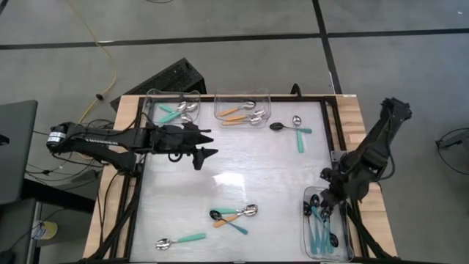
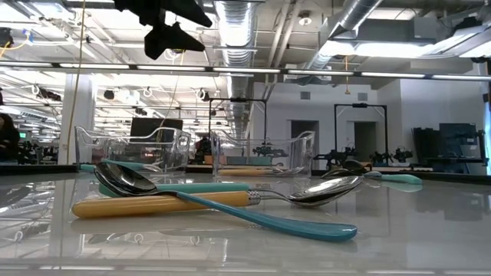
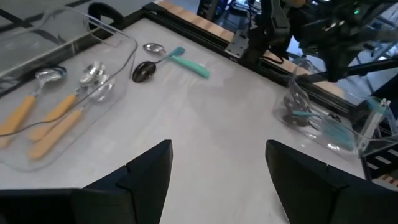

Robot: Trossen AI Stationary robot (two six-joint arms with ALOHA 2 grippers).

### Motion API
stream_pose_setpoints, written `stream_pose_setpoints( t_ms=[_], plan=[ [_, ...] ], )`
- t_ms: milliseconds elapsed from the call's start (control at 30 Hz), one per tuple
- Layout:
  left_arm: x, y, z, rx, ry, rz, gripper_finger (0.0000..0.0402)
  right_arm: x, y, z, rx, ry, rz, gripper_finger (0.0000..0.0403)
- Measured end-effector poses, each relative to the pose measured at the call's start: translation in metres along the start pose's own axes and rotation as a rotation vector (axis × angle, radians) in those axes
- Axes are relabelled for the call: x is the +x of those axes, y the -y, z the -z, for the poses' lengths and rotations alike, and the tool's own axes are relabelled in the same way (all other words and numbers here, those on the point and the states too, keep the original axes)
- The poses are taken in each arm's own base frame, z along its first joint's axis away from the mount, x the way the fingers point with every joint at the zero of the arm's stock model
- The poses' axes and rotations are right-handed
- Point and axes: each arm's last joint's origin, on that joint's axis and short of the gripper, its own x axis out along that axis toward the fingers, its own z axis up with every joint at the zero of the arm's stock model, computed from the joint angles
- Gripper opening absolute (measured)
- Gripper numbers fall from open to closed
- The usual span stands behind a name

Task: Sort silverware by color (type)
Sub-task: Put the blue spoon into the bottom transparent bin, then put the green spoon into the top left transparent bin

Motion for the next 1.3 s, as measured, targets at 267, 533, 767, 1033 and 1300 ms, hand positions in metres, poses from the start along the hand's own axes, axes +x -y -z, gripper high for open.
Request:
stream_pose_setpoints(
  t_ms=[267,533,767,1033,1300],
  plan=[
    [0.000,0.000,0.000,-0.005,-0.003,0.006,0.0243,0.009,0.009,0.003,0.086,-0.071,0.141,0.0189],
    [0.000,0.001,0.003,0.009,-0.051,0.064,0.0243,-0.015,-0.007,0.008,0.099,-0.172,0.039,0.0243],
    [-0.002,0.006,0.010,0.074,-0.149,0.178,0.0243,-0.043,-0.039,0.005,-0.016,0.066,-0.127,0.0230],
    [-0.005,0.013,0.015,0.107,-0.158,0.166,0.0243,-0.038,-0.083,-0.026,-0.306,0.443,-0.077,0.0223],
    [-0.004,0.017,0.006,0.047,-0.050,0.176,0.0243,-0.039,-0.073,-0.112,-0.328,0.662,0.334,0.0223]
  ],
)
